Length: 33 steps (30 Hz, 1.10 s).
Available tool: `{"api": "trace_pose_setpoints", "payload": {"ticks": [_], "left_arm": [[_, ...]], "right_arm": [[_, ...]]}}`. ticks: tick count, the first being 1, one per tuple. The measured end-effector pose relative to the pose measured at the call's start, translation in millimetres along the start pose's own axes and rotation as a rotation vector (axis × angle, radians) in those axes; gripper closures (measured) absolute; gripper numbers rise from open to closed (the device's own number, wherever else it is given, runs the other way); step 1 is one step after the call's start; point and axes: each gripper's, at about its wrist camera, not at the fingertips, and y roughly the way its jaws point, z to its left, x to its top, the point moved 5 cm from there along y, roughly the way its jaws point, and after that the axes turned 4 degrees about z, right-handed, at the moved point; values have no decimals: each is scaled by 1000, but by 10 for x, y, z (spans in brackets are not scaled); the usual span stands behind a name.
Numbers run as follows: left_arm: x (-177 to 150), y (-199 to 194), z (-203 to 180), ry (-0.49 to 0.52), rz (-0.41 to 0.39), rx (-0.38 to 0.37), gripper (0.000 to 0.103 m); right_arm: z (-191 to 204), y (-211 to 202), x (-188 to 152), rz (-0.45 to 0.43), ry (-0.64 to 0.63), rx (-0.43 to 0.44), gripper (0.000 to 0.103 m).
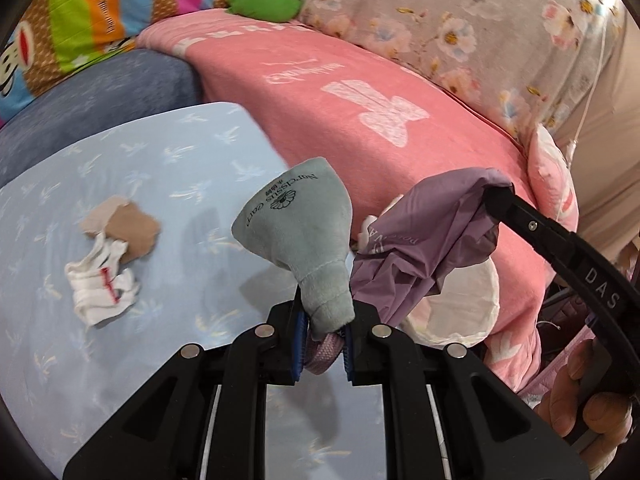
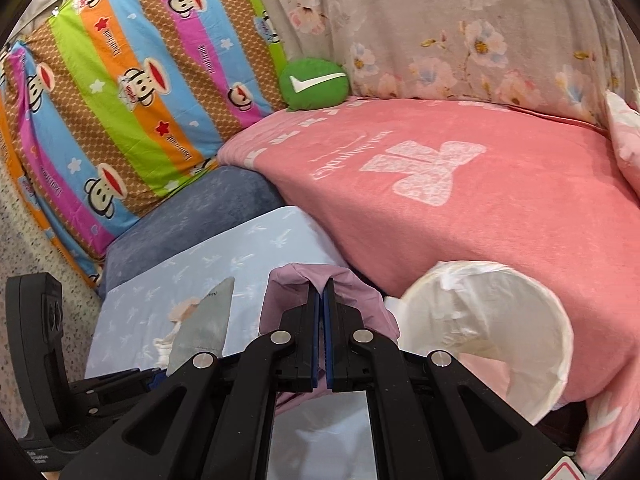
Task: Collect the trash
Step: 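Carry the grey pouch and purple bag over the white bin, then open the left tool over the bin while the right tool releases the purple bag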
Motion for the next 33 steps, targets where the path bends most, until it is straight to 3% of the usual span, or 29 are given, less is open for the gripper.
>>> {"api": "trace_pose_setpoints", "payload": {"ticks": [10, 20, 21, 23, 25, 26, 27, 30, 33], "left_arm": [[139, 369, -760, 142, 29, -63, 89], [185, 678, -1285, 214, 47, -104, 87], [182, 703, -1317, 222, 50, -100, 84], [167, 755, -1380, 236, 60, -91, 67], [167, 769, -1413, 244, 41, -63, 31], [169, 762, -1414, 246, 24, -42, 26], [171, 764, -1417, 249, 14, -30, 21], [173, 808, -1382, 250, 24, -1, 20], [178, 816, -1284, 228, 29, 21, 20]], "right_arm": [[-732, -165, 108, -46, 65, -101, 101], [-1306, -129, 43, -23, 138, -151, 101], [-1339, -114, 32, -15, 142, -150, 101], [-1396, -77, 1, 1, 149, -151, 101], [-1434, -27, -29, 25, 152, -149, 101], [-1446, -6, -44, 34, 154, -148, 99], [-1456, 14, -63, 42, 158, -146, 97], [-1451, 47, -91, 57, 157, -151, 93], [-1415, 57, -98, 56, 153, -149, 72]]}}
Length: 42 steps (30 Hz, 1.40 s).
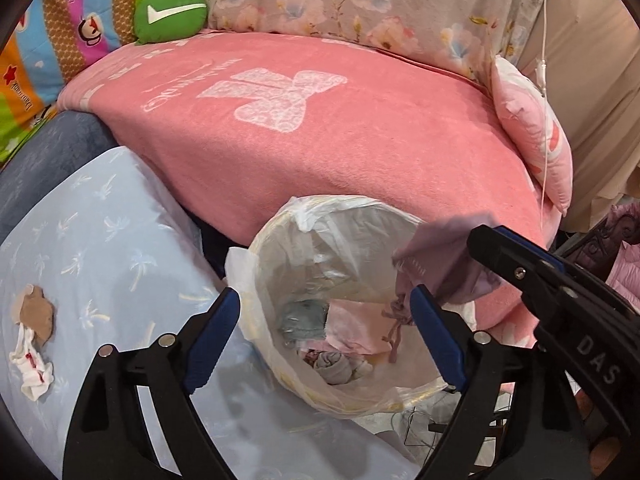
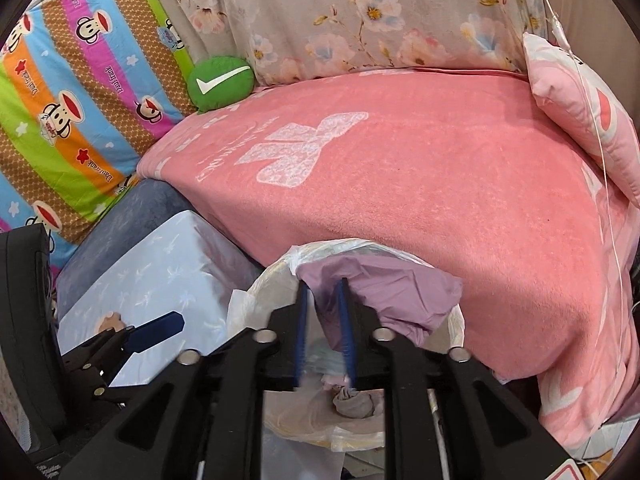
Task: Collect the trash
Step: 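Open the left tool over the bin while the right tool releases the purple bag, then move both open tools back over the table to the white sock and tan item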
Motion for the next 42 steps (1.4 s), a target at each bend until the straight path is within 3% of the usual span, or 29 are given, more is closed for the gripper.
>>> {"api": "trace_pose_setpoints", "payload": {"ticks": [1, 16, 23, 27, 33, 42], "left_arm": [[-1, -3, 24, -6, 1, 5, 20], [-111, -126, 321, -74, -8, 23, 20], [-138, -179, 423, -83, -15, 24, 20], [-218, -182, 474, -50, -16, 70, 20], [-345, -163, 683, -99, 0, 92, 20], [-526, -298, 1192, -200, -17, 171, 20]], "right_arm": [[22, -6, 1, -4, -4, 1, 67], [375, 4, -71, 7, -65, 23, 63], [300, 126, -98, 39, -44, 12, 62], [223, 218, -250, 80, -33, 3, 60], [206, 230, -355, 99, -37, -3, 60], [611, 190, -282, 80, -101, 48, 60]]}}
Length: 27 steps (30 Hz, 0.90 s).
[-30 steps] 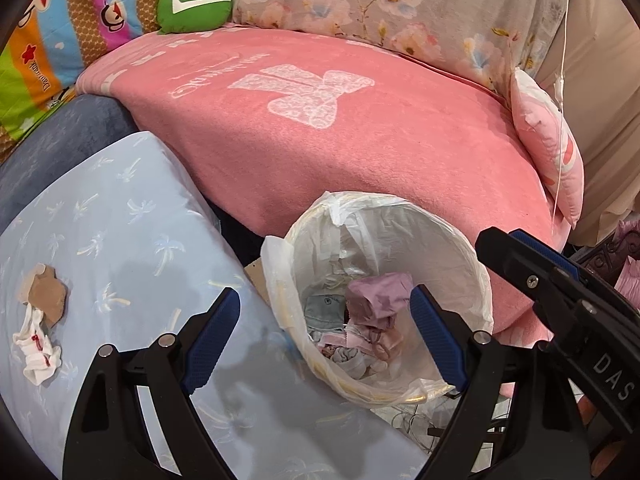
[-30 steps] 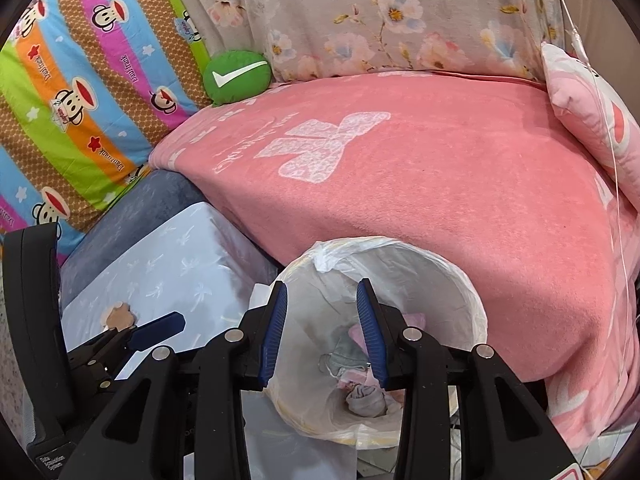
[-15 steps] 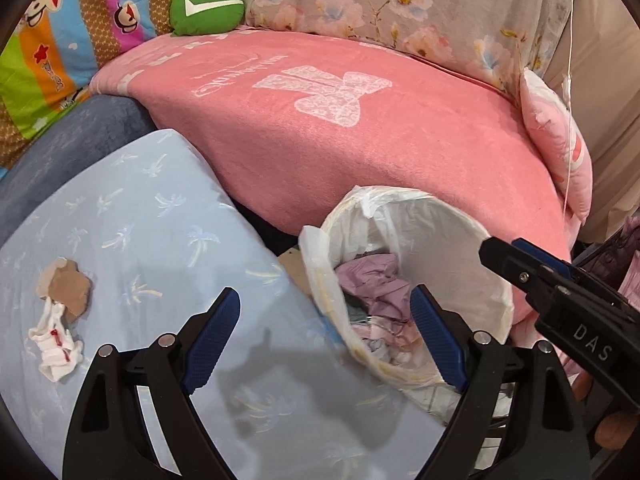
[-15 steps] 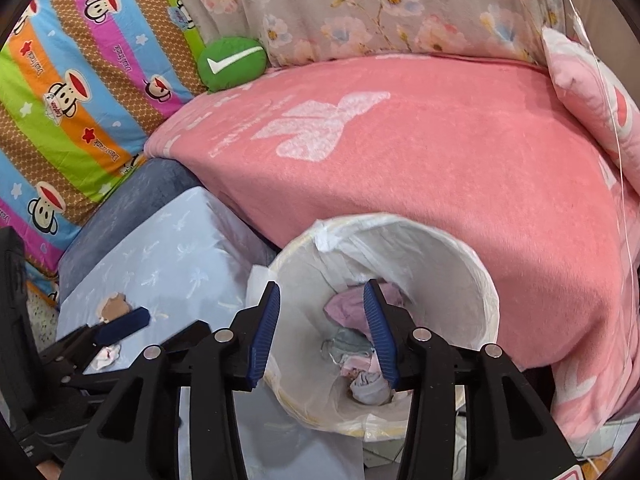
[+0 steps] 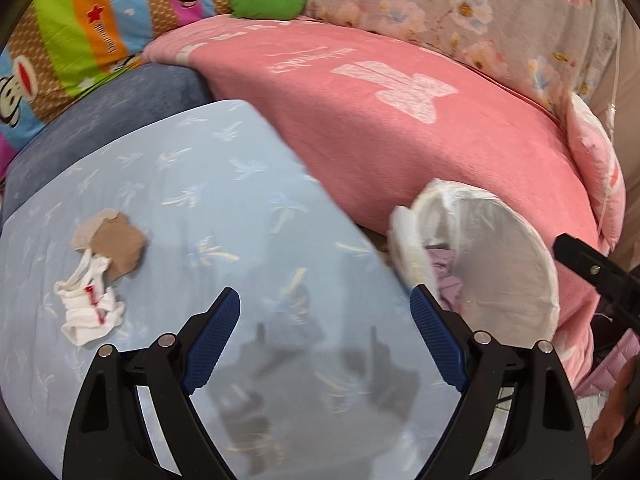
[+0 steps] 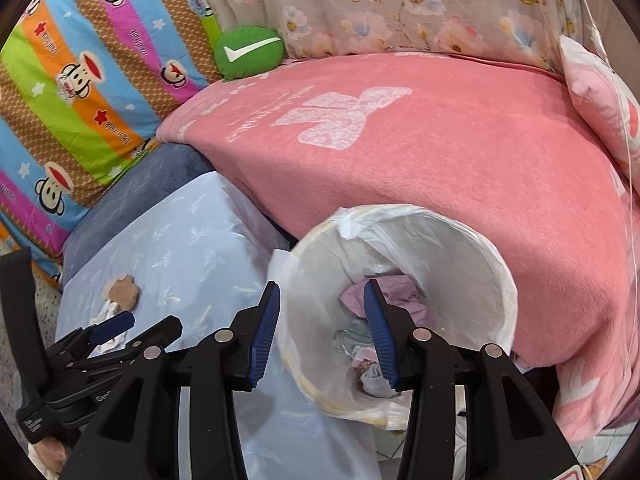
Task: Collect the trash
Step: 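Move both open tools back over the table to the white sock and tan item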
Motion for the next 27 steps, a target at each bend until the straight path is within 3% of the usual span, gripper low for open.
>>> {"api": "trace_pose_setpoints", "payload": {"ticks": [15, 27], "left_arm": [[-396, -62, 1660, -273, 33, 202, 16], [-605, -80, 2392, -402, 49, 237, 16]], "right_arm": [[1356, 314, -132, 51, -194, 116, 60], [2215, 610, -332, 102, -301, 171, 60]]}}
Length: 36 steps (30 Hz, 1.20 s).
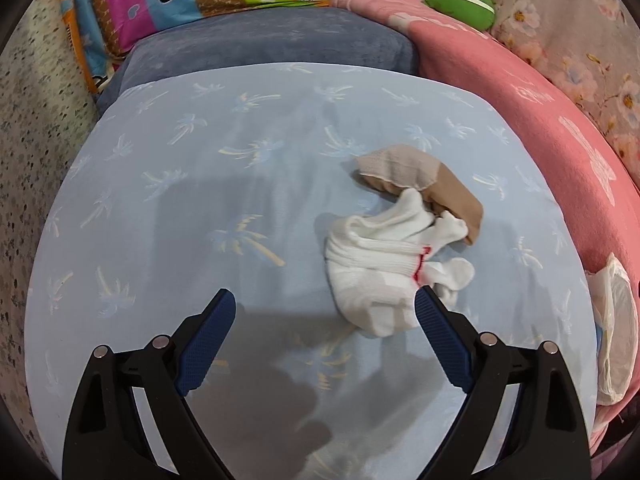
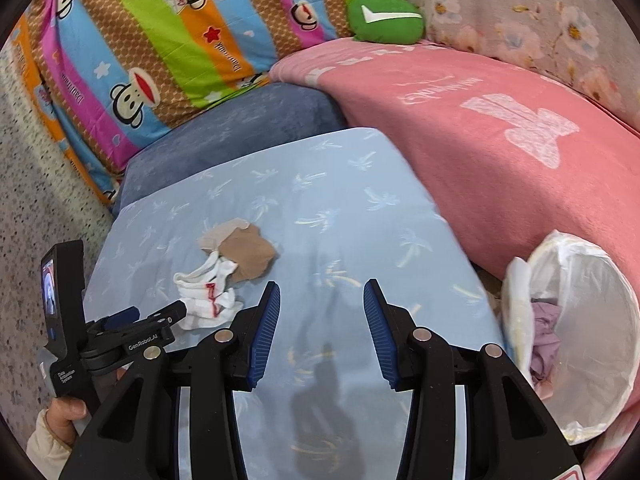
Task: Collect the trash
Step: 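Move both open tools back over the table to the white sock and tan item, then grasp the white sock with the left tool while the right tool grasps the tan stocking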
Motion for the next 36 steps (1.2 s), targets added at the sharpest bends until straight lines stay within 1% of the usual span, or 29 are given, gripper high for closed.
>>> {"api": "trace_pose_setpoints", "payload": {"ticks": [3, 10, 18, 23, 26, 27, 29, 30, 31, 32, 33, 34, 36], "left_arm": [[17, 25, 71, -9, 4, -4, 16], [30, 78, 146, -25, 13, -34, 16], [52, 171, 55, -10, 29, -71, 13], [114, 276, -50, -8, 48, -108, 13], [157, 329, -135, 7, 53, -113, 13], [165, 341, -153, 9, 54, -112, 15], [177, 369, -182, 11, 65, -124, 26], [184, 369, -189, 15, 60, -112, 30], [188, 368, -200, 26, 57, -110, 42], [194, 364, -206, 38, 51, -94, 49], [195, 368, -199, 50, 51, -72, 63], [205, 366, -188, 58, 51, -63, 75], [218, 351, -131, 40, 65, -92, 81]], "right_arm": [[127, 96, 7, 15, -16, 4, 60], [274, 281, -26, 47, -31, 2, 60], [343, 473, -65, 80, -36, -7, 60], [353, 555, -61, 92, -33, -10, 60], [357, 592, -54, 97, -34, -13, 60], [356, 604, -49, 99, -34, -14, 60], [345, 623, -49, 102, -34, -16, 60], [346, 638, -48, 103, -33, -17, 60], [354, 658, -43, 105, -33, -18, 60], [360, 676, -36, 107, -34, -18, 60], [367, 693, -30, 108, -34, -18, 60], [379, 718, -21, 111, -35, -17, 60], [406, 761, -3, 113, -36, -10, 60]]}}
